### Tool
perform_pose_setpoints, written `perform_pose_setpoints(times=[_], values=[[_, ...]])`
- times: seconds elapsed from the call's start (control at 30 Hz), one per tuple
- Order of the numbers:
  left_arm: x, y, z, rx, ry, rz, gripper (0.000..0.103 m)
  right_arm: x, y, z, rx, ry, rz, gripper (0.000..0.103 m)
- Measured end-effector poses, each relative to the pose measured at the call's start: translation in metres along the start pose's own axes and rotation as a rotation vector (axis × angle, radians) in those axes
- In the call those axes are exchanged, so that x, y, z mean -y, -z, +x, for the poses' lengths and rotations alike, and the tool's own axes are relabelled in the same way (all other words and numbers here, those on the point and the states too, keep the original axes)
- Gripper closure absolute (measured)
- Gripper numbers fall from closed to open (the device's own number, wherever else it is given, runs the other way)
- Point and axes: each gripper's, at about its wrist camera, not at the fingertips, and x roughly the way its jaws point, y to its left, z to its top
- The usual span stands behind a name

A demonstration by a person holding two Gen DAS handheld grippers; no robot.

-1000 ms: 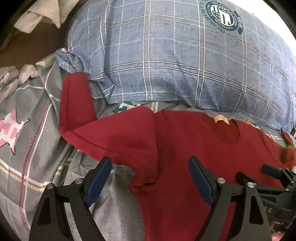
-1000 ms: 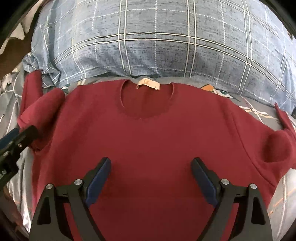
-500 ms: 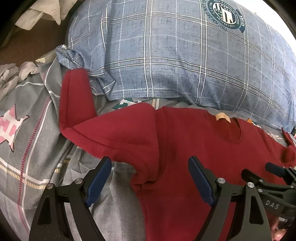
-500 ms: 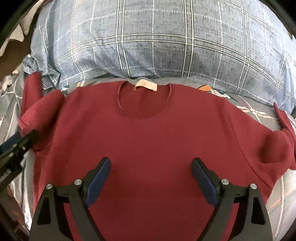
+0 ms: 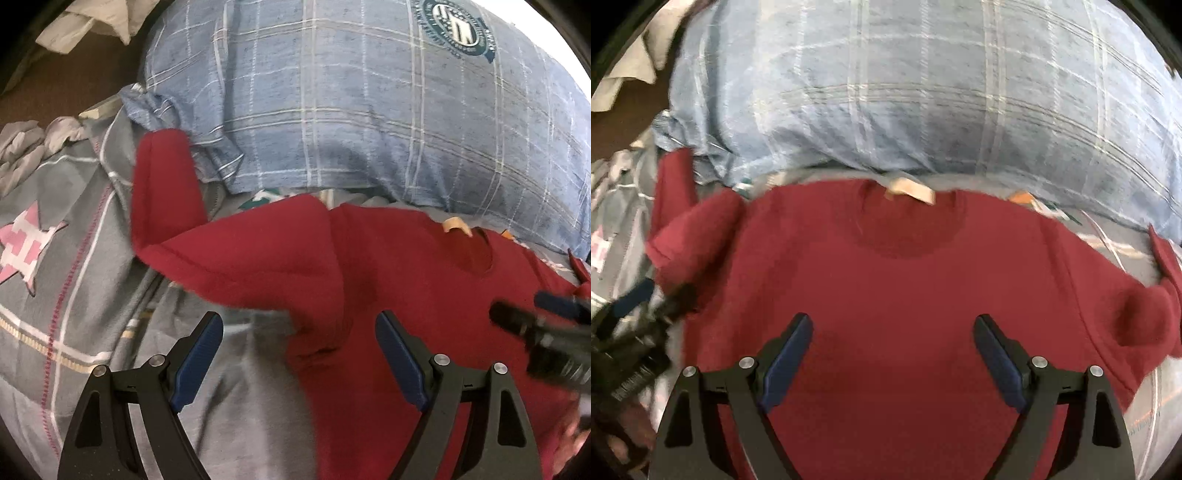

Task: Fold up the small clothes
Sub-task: 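Grasp the red sweater's sleeve cuff with the right gripper and lift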

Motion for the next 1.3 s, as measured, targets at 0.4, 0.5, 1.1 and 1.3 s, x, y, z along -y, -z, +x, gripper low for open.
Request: perform_pose_setpoints(times=[0.4, 0.5, 1.1, 1.3], values=[[-0.091, 0.004, -0.006, -0.054, -0.149, -0.186, 0.018, -0.178, -0.114, 0.028, 0.009, -0.502, -0.234, 0.027], [-0.103, 0.005, -0.005, -0.063, -0.147, -0.222, 0.018, -0.233, -0.134, 0.045, 0.013, -0.529, -0.303, 0.027], [-0.121, -0.002, -0.007, -0.031, -0.135, -0.267, 0.019, -0.273, -0.165, 0.126, -0.107, -0.534, -0.186, 0.091], [-0.114, -0.004, -0.025, 0.033, -0.14, -0.263, 0.018, -0.207, -0.155, 0.051, 0.007, -0.61, -0.128, 0.092]])
